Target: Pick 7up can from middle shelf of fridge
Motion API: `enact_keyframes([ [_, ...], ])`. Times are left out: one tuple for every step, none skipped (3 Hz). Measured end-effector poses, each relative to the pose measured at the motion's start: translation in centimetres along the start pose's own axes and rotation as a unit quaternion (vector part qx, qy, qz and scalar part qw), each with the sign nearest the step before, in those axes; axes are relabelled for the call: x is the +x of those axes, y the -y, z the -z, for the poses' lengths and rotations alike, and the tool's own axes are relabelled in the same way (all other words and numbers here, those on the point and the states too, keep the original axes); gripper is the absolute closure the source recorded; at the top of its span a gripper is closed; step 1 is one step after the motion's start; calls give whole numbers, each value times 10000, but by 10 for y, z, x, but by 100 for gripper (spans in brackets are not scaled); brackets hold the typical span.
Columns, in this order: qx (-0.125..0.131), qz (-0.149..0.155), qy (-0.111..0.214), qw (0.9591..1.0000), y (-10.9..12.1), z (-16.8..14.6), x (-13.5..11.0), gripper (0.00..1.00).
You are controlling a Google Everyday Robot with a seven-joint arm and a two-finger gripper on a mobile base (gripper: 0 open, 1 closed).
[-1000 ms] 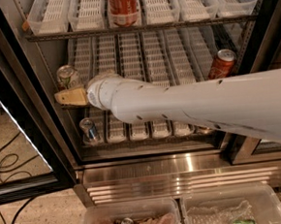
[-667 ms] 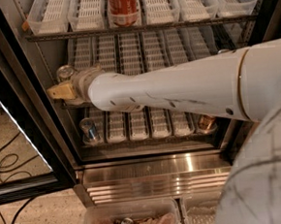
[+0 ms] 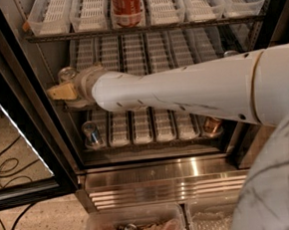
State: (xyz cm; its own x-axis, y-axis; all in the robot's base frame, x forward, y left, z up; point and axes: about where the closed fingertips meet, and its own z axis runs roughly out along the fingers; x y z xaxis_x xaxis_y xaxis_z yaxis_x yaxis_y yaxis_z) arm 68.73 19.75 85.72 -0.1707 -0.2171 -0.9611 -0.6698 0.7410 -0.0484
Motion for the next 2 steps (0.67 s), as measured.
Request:
enact_keyframes([
  [0,0,0,10000,0,0,0,17],
  [0,0,0,10000,0,0,0,42],
])
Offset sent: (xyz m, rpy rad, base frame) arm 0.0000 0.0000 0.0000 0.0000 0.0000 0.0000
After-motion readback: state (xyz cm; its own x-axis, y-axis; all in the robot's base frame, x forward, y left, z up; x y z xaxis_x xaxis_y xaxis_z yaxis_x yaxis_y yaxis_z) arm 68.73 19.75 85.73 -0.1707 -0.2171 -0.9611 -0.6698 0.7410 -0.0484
